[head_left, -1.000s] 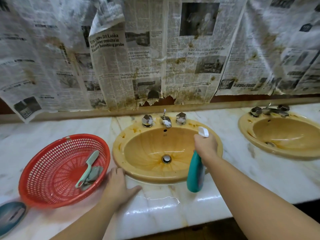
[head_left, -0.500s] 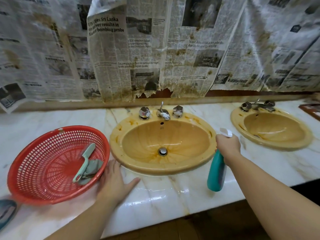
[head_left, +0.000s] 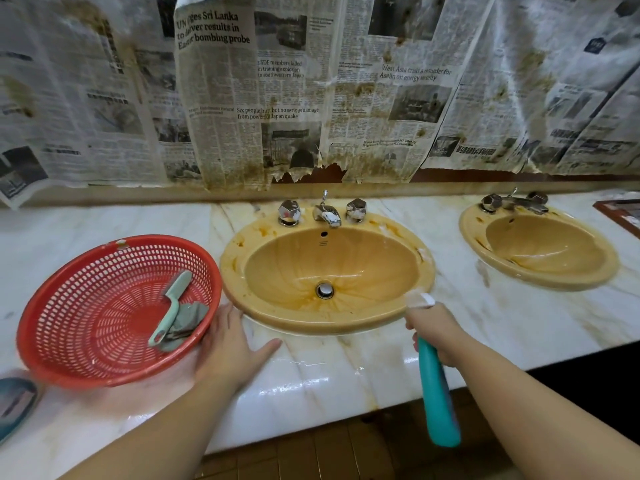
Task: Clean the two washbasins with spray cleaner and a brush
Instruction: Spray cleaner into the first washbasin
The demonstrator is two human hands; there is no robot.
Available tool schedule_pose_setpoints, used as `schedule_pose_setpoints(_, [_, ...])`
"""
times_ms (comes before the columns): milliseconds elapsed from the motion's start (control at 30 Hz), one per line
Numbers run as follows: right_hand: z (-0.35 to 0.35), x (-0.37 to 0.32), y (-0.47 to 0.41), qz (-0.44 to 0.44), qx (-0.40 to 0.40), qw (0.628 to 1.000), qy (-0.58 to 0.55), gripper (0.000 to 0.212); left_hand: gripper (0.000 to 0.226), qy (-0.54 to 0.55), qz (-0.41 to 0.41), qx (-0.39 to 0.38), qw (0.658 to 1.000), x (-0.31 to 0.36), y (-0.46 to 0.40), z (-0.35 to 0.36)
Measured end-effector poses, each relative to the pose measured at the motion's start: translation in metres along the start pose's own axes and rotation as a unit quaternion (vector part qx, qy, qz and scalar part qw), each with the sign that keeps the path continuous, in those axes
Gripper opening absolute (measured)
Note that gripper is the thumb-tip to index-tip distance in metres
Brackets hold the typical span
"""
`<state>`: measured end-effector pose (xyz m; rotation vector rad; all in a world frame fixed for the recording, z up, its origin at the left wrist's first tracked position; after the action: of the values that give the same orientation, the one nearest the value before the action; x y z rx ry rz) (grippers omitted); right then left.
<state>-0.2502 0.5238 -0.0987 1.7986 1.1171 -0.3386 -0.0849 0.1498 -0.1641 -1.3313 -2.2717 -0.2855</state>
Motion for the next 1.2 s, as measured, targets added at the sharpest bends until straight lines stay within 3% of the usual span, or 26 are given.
schedule_pose_setpoints(467, [0.144,-0.044,0.067,-0.065,-0.228,0.965,0.109,0.016,0.106,0.013,-0.011,-0.015,1.0,-0.001,0.002,0.001])
schedule_pose_setpoints(600, [0.18,-0.07,0.078,-0.097,-0.249,0.959,0.096,0.034,0.103,0.015,-0.013,-0.012,1.0,-0.001,0.002,0.0])
schedule_pose_setpoints(767, [0.201,-0.105,0.088,-0.137,-0.221,0.959,0.116,0.004,0.104,0.016,-0.022,-0.021,0.999,-0.001,0.004,-0.003])
schedule_pose_setpoints(1000, [0.208,-0.151,0.084,-0.185,-0.198,0.962,0.041,0.004,0.111,0.012,-0.033,-0.036,0.999,-0.005,0.005,0.002])
schedule_pose_setpoints(1200, [0.184,-0.168,0.063,-0.197,-0.132,0.971,-0.015,0.004,0.11,0.015,-0.024,-0.015,0.999,-0.002,0.004,-0.002])
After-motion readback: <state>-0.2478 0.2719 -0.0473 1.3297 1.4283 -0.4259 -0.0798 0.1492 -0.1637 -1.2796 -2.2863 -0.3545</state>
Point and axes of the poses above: each hand's wrist, its own y-axis away from the middle knuckle, its own z-axis out of the palm, x = y × z, the point moved 10 cm from there along -y, towards the middle knuckle, and after that the axes turned 5 degrees about z, right-handed, at the moved point
